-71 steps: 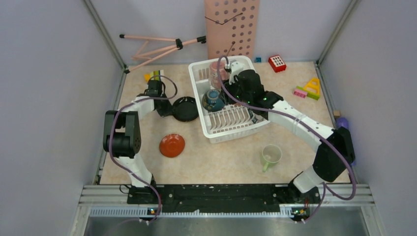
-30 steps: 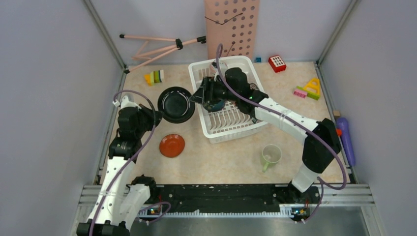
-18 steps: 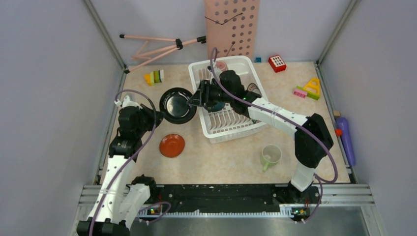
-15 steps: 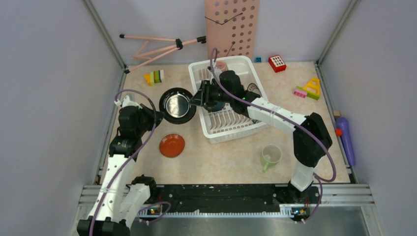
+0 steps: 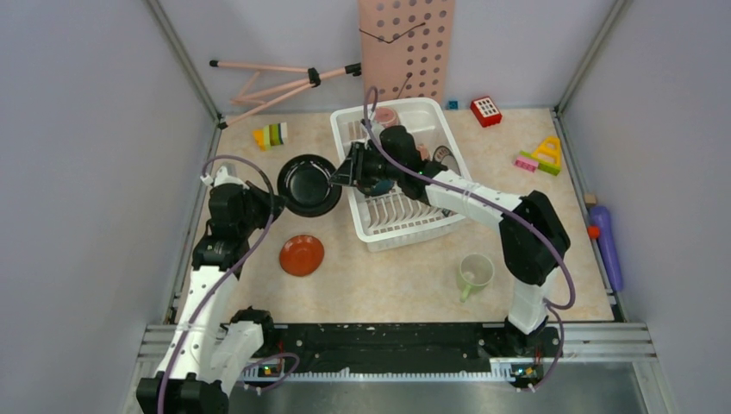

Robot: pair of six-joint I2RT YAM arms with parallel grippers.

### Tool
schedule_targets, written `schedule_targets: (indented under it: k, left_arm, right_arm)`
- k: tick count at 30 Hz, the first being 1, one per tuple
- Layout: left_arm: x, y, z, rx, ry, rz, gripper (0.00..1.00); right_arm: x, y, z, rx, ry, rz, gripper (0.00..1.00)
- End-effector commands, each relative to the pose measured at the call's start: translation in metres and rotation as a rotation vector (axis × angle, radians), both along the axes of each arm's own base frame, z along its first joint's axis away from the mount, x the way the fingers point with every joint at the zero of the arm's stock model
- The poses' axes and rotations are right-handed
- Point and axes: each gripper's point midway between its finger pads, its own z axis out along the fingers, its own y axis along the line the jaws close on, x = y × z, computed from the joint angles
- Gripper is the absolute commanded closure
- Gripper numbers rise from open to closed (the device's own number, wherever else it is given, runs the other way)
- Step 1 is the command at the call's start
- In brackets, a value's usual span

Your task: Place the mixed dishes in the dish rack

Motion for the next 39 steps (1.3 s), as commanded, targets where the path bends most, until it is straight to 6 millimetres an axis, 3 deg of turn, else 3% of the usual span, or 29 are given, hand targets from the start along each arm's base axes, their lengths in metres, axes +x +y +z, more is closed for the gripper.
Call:
schedule_targets:
  k: [1, 3, 4, 5, 6, 9, 14, 17, 22, 27, 33, 39]
  left_arm:
    - [0.009, -0.028, 0.044, -0.087, -0.147, -0.132, 1.00]
    - [0.009, -0.029, 0.045, -0.096, -0.149, -0.132, 1.00]
    - [0.009, -0.028, 0.045, -0.097, -0.152, -0.129, 1.00]
    - [0.009, -0.027, 0.045, -0.099, -0.153, -0.125, 1.00]
    - [0.009, -0.026, 0.045, -0.097, -0.158, -0.119, 1.00]
    - [0.011, -0.018, 0.035, -0.076, -0.129, -0.074, 1.00]
    - [0.017, -0.001, -0.006, -0.026, -0.004, 0.019, 1.00]
    - [0.019, -0.009, -0.034, -0.057, 0.045, -0.015, 1.00]
    - [0.028, -0.037, -0.054, -0.138, 0.043, -0.165, 0.95]
    - [0.029, -0.040, -0.087, -0.108, 0.190, -0.210, 0.86]
    - [0.030, -0.043, -0.091, -0.124, 0.193, -0.224, 0.56]
    - [0.031, -0.039, -0.094, -0.112, 0.209, -0.203, 0.50]
  right_arm:
    - [-0.021, 0.028, 0.037, 0.131, -0.015, 0.124, 0.68]
    - [-0.021, 0.028, 0.034, 0.128, -0.005, 0.121, 0.69]
    - [-0.020, 0.027, 0.032, 0.128, 0.004, 0.114, 0.78]
    - [-0.019, 0.024, 0.029, 0.129, 0.013, 0.107, 0.95]
    - [-0.018, 0.022, 0.029, 0.135, 0.019, 0.103, 1.00]
    - [-0.017, 0.016, 0.033, 0.150, 0.010, 0.080, 1.00]
    - [-0.008, 0.003, 0.021, 0.064, -0.007, -0.001, 1.00]
    - [-0.002, -0.006, 0.003, -0.014, -0.008, -0.049, 1.00]
    - [0.004, -0.013, -0.021, -0.075, 0.000, -0.092, 1.00]
    - [0.009, -0.013, -0.030, -0.098, 0.006, -0.113, 1.00]
    - [0.013, -0.017, -0.017, -0.086, -0.026, -0.144, 1.00]
    - [0.016, -0.018, -0.001, -0.076, -0.050, -0.155, 1.00]
